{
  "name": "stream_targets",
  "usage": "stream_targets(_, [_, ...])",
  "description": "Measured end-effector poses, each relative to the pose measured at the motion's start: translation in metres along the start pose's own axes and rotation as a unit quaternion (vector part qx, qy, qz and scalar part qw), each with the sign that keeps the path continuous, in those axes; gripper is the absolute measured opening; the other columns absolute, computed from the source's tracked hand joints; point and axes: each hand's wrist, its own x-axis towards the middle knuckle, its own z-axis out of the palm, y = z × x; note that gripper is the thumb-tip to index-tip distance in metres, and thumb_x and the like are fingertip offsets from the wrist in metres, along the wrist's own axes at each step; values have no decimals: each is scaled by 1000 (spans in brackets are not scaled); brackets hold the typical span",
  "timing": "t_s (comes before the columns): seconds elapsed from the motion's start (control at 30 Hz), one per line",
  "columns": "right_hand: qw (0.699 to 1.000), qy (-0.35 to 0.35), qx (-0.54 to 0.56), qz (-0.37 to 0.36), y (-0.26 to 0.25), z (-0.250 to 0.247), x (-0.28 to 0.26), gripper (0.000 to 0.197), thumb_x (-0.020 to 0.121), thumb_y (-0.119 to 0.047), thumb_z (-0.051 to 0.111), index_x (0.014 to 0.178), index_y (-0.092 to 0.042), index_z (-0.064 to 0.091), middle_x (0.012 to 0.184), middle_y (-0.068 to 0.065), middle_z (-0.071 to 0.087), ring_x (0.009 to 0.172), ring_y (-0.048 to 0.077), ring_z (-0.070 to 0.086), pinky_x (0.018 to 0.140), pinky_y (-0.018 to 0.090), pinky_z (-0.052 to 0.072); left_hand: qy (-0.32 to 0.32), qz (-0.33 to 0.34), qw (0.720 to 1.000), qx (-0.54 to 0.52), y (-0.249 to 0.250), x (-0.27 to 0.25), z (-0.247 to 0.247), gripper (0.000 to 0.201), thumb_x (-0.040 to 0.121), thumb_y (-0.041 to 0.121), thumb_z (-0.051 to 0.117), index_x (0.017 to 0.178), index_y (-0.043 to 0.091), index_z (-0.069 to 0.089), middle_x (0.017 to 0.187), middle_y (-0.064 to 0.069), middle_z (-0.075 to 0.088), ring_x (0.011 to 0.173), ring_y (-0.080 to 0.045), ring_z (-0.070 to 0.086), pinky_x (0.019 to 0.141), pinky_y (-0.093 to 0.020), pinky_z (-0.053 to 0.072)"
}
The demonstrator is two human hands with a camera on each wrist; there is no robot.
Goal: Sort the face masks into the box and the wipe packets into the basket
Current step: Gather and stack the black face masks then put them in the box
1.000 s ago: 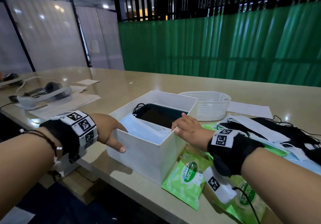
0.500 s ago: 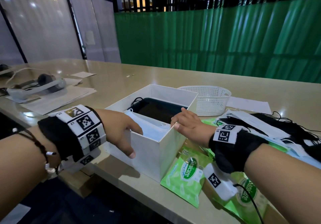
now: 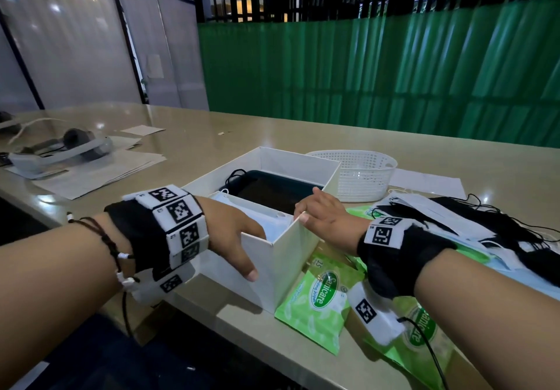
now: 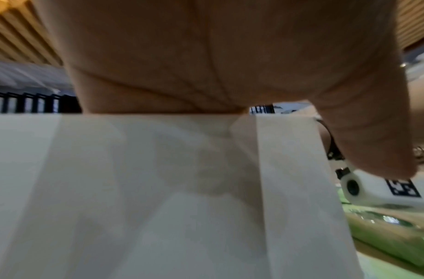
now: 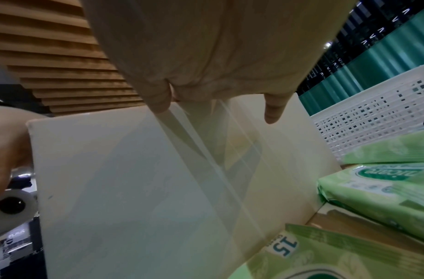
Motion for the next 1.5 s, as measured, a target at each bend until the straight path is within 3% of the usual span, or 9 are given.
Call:
stream_targets(0.2, [1000, 9, 8, -21, -2, -1, -2, 29, 102, -22, 32, 125, -16, 48, 144, -1, 35, 144, 14, -1, 105, 13, -1, 48, 33, 997, -52, 5, -16, -9, 62, 55, 68, 67, 112, 49, 51, 115, 20, 60, 106, 0, 56, 98, -24, 43])
stream_targets(0.33, [999, 25, 5, -27, -2, -7, -10, 34, 96, -26, 48, 130, -24, 45, 151, -5, 27, 144, 13, 9, 112, 22, 7, 126, 105, 978, -131, 26, -26, -29, 48, 74, 42, 75, 117, 27, 59, 109, 9, 66, 105, -8, 61, 95, -23, 46])
stream_targets(0.43, [998, 58, -4, -27, -2, -22, -30, 45, 92, -25, 56, 134, -23, 41, 146, -4, 31, 135, 9, 27, 96, 9, 16, 143, 166, 958, -186, 49, -25, -38, 51, 71, 44, 75, 114, 21, 62, 105, -4, 69, 104, -22, 64, 97, -32, 49])
stream_targets(0.53, [996, 75, -23, 42, 9, -46, -59, 45, 92, -28, 56, 135, -25, 40, 140, -5, 37, 121, 10, 40, 83, 8, 23, 166, 212, 940, -209, 78, -18, -42, 50, 59, 57, 67, 102, 32, 63, 93, 6, 68, 89, -16, 63, 90, -34, 48])
stream_targets(0.73, [965, 88, -67, 238, 66, -100, -123, 22, 93, -37, 52, 112, -28, 58, 101, -12, 60, 85, 5, 52, 70, 18, 36, 225, 286, 893, -263, 142, 6, -37, 22, 83, 41, 66, 103, 34, 63, 83, 14, 64, 83, -8, 61, 86, -25, 46])
stream_targets(1.0, [884, 8, -69, 463, 135, -134, -202, 26, 94, -41, 46, 86, -17, 50, 86, 4, 55, 75, 18, 47, 57, 21, 35, 137, 187, 891, -390, 176, 76, -2, 14, 88, 41, 58, 96, 30, 59, 107, 4, 62, 93, -13, 63, 76, -30, 49])
stream_targets(1.2, [859, -23, -106, 501, 153, -125, -225, 26, 93, -40, 51, 90, -14, 49, 67, -4, 46, 53, 9, 37, 38, 9, 28, 95, 107, 945, -294, 185, 118, 25, 27, 90, 43, 54, 108, 23, 56, 104, 3, 60, 89, -13, 59, 62, -23, 47])
stream_targets(1.37, [854, -31, -126, 504, 170, -123, -222, 25, 92, -42, 52, 89, -17, 52, 92, -2, 56, 80, 14, 51, 68, 21, 36, 125, 64, 899, -415, 201, 148, 11, 21, 89, 30, 60, 96, 14, 49, 74, -3, 49, 58, -14, 46, 50, -22, 37])
stream_targets(1.5, [834, -61, -149, 527, 182, -121, -229, 47, 92, -44, 50, 124, -11, 54, 131, 6, 55, 118, 23, 52, 90, 24, 38, 62, 22, 844, -532, 225, 170, 3, 23, 92, 28, 56, 77, 13, 47, 76, -6, 50, 59, -16, 49, 58, -27, 44])
